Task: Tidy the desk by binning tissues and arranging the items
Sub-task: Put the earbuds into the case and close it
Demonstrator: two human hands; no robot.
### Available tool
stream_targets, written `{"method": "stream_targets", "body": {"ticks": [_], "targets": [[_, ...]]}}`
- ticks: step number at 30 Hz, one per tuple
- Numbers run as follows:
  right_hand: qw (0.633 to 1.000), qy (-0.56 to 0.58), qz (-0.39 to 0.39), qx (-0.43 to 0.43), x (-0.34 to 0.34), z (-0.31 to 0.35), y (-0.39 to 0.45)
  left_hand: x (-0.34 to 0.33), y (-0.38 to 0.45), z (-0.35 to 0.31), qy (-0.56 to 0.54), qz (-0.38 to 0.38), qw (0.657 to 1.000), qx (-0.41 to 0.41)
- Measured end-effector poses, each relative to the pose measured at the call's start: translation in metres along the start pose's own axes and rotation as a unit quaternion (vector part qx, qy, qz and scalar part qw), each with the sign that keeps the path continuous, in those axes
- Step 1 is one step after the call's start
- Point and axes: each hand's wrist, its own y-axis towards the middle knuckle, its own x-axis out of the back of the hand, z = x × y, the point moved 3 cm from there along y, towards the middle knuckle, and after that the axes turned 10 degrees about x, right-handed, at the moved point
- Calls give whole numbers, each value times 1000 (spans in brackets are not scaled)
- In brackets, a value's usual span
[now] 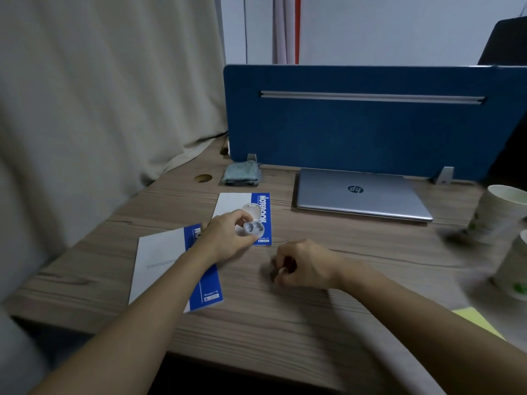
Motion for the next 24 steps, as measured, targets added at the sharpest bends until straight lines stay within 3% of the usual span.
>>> {"method": "stream_targets", "body": {"ticks": [11, 15, 24], "targets": [[980, 70, -162, -93, 11, -39, 0, -15, -7, -14, 24, -1, 998, -60], [974, 52, -204, -83, 18, -37, 22, -8, -8, -5, 10, 27, 998, -59], [979, -3, -202, -37, 12, -18, 62, 23, -19, 38, -32, 76, 997, 0]]}}
